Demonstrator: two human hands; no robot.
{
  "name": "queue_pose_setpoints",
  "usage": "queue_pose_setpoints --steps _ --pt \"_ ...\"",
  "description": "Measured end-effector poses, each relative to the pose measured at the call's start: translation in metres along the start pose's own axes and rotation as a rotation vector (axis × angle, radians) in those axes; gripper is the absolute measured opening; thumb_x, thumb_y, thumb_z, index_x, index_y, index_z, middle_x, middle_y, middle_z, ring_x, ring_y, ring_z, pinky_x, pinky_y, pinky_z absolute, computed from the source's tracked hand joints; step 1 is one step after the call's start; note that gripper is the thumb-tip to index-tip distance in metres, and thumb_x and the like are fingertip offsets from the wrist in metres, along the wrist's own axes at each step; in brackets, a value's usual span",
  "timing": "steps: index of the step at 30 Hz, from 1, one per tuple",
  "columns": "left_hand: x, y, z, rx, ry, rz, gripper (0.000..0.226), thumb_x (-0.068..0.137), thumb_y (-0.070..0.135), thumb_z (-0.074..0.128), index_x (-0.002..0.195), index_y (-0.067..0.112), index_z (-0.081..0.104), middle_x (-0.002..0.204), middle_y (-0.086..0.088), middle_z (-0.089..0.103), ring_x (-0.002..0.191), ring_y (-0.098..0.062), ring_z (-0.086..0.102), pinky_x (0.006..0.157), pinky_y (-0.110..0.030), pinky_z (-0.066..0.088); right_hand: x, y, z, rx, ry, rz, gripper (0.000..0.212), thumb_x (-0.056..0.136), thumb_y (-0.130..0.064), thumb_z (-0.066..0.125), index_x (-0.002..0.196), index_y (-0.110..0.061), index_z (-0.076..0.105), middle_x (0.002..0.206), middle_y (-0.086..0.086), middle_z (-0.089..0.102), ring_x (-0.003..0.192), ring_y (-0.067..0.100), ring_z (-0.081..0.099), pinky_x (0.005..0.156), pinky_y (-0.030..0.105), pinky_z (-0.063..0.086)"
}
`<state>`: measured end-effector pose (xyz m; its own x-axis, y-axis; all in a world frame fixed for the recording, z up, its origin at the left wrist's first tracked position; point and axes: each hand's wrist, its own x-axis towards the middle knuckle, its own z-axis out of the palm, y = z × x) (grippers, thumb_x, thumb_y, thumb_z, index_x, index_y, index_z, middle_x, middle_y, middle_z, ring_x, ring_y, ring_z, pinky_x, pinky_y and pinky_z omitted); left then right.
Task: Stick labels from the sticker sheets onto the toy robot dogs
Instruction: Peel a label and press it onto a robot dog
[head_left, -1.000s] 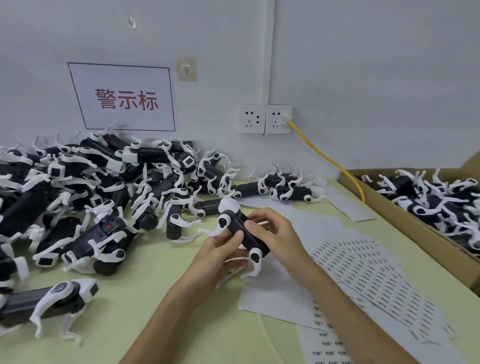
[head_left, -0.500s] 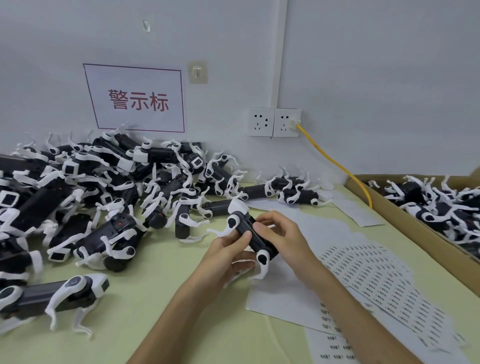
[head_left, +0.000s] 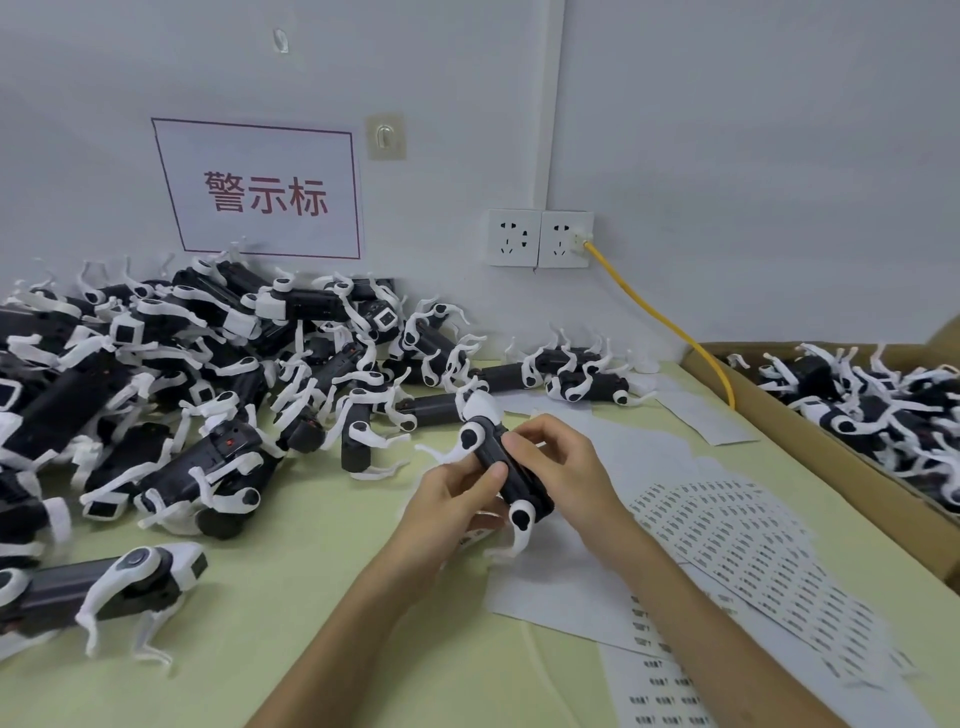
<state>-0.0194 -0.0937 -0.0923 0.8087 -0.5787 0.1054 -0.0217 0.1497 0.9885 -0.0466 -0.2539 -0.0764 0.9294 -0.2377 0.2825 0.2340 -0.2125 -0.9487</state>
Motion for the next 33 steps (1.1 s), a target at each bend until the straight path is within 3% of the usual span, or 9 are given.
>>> queue_pose_setpoints --steps 4,7,10,14,17,19,22,28,33 --pt "-0.002 0.0 0.001 0.07 -0.032 -0.013 0.023 0.106 0.032 0.055 0.116 0.023 0.074 0.094 0.0 0.077 0.079 -0.013 0.066 0.076 -0.023 0.051 -0.001 -0.003 -0.003 0.129 -0.015 0.118 0.03 0.089 -0.038 0.075 0.072 -0.019 0.06 0.075 -0.003 0.062 0.076 0.015 0.058 0.077 0.032 0.049" --pt "-0.003 0.002 0.0 0.038 -0.039 -0.065 0.022 0.103 0.039 0.059 0.111 0.028 0.077 0.108 -0.01 0.077 0.09 -0.02 0.066 0.08 -0.027 0.048 -0.003 -0.006 -0.008 0.284 -0.122 0.183 0.036 0.083 -0.041 0.074 0.066 -0.02 0.049 0.072 -0.002 0.061 0.069 0.013 0.059 0.064 0.021 0.048" --pt "-0.002 0.002 -0.002 -0.027 -0.041 -0.088 0.037 0.093 0.044 0.06 0.116 0.019 0.075 0.114 -0.017 0.076 0.098 -0.026 0.071 0.088 -0.036 0.047 -0.002 -0.005 -0.011 0.344 -0.178 0.192 0.036 0.087 -0.036 0.072 0.068 -0.019 0.046 0.072 -0.001 0.059 0.07 0.015 0.057 0.066 0.025 0.044" --pt "-0.002 0.002 -0.004 -0.084 -0.051 -0.088 0.051 0.092 0.045 0.057 0.127 0.01 0.068 0.121 -0.016 0.074 0.106 -0.031 0.071 0.084 -0.033 0.05 0.0 -0.005 -0.012 0.385 -0.2 0.181 0.03 0.086 -0.034 0.071 0.067 -0.02 0.053 0.073 -0.001 0.059 0.07 0.016 0.055 0.069 0.029 0.043" --pt "-0.001 0.005 -0.004 -0.189 -0.026 -0.102 0.058 0.092 0.047 0.057 0.134 0.008 0.064 0.131 -0.021 0.069 0.114 -0.036 0.067 0.089 -0.042 0.037 -0.001 -0.005 -0.01 0.364 -0.213 0.145 0.013 0.084 -0.029 0.071 0.082 -0.017 0.07 0.085 0.003 0.067 0.081 0.02 0.058 0.074 0.029 0.045" --pt "-0.001 0.007 -0.005 -0.266 -0.012 -0.089 0.053 0.097 0.047 0.057 0.135 0.011 0.066 0.132 -0.021 0.067 0.116 -0.035 0.065 0.098 -0.046 0.036 0.0 -0.003 -0.009 0.364 -0.219 0.143 0.023 0.083 -0.024 0.074 0.104 -0.014 0.075 0.102 0.008 0.071 0.095 0.024 0.063 0.082 0.033 0.05" --pt "-0.001 0.01 -0.008 -0.422 -0.038 -0.084 0.052 0.103 0.047 0.045 0.128 0.01 0.072 0.134 -0.014 0.067 0.122 -0.03 0.065 0.105 -0.039 0.046 -0.001 -0.003 -0.006 0.326 -0.269 0.132 0.04 0.085 -0.018 0.071 0.125 -0.015 0.072 0.117 0.016 0.068 0.107 0.027 0.067 0.09 0.041 0.053" --pt "0.003 0.006 -0.008 -0.423 -0.042 -0.096 0.057 0.105 0.052 0.044 0.135 0.009 0.066 0.142 -0.011 0.063 0.13 -0.025 0.059 0.106 -0.035 0.045 0.001 0.0 -0.007 0.33 -0.278 0.133 0.041 0.084 -0.018 0.067 0.124 -0.019 0.073 0.125 0.024 0.064 0.108 0.031 0.067 0.097 0.052 0.051" --pt "0.007 0.001 -0.011 -0.492 0.031 -0.11 0.06 0.105 0.054 0.047 0.14 0.009 0.062 0.132 -0.006 0.065 0.117 -0.02 0.063 0.1 -0.032 0.047 -0.001 -0.002 -0.005 0.339 -0.289 0.148 0.036 0.083 -0.022 0.067 0.118 -0.022 0.076 0.106 0.009 0.068 0.091 0.019 0.064 0.078 0.032 0.05"
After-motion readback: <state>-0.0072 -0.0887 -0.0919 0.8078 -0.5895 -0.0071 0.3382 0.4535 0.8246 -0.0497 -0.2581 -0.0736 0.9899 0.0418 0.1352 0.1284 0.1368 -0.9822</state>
